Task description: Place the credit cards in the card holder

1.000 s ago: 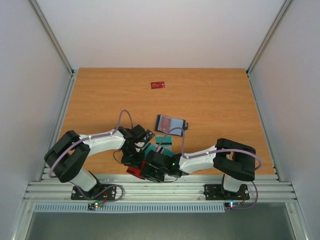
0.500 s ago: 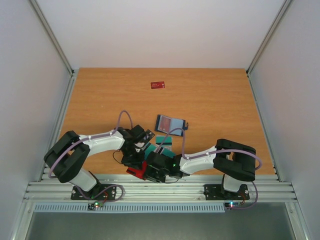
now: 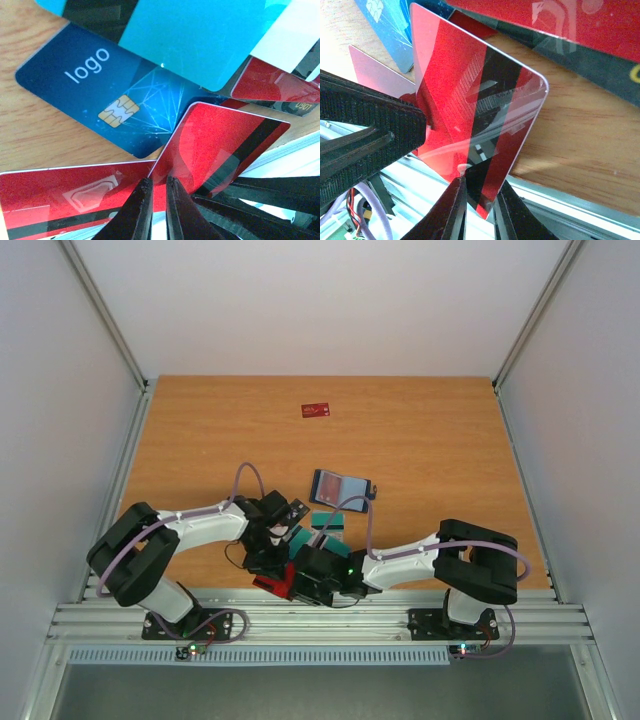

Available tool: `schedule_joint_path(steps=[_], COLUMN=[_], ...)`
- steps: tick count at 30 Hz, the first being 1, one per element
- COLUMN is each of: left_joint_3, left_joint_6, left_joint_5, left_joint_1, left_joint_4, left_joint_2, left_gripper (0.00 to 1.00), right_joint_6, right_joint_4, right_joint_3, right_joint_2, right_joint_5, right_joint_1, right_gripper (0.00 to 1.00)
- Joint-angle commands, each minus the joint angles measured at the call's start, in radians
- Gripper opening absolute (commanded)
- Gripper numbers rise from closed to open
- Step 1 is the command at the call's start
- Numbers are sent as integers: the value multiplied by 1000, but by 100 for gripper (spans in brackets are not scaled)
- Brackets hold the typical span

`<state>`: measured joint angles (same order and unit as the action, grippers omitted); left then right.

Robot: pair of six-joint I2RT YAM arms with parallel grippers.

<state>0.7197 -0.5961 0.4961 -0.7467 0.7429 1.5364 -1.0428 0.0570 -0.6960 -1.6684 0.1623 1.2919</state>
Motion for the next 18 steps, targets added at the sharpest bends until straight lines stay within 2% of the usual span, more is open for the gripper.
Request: schedule_joint_path(steps=[1,12,18], left_joint_3=[-28,-43,-2], left_joint_6=[-8,-45,-50], left_joint_5=[50,90,73], left_joint_1=[-17,-17,-16], left_joint_4=[-36,-66,5], left_joint_2=[-4,-62,-134], left_gripper=[11,11,11], right_joint_6=[8,23,33], right_joint_4=[39,-38,-95], right_joint_3=[-49,-115,-156], right_joint_2=[32,17,12], right_joint_5=[-80,-58,-37], right_joint_1=[5,9,9], right_gripper=[15,11,5])
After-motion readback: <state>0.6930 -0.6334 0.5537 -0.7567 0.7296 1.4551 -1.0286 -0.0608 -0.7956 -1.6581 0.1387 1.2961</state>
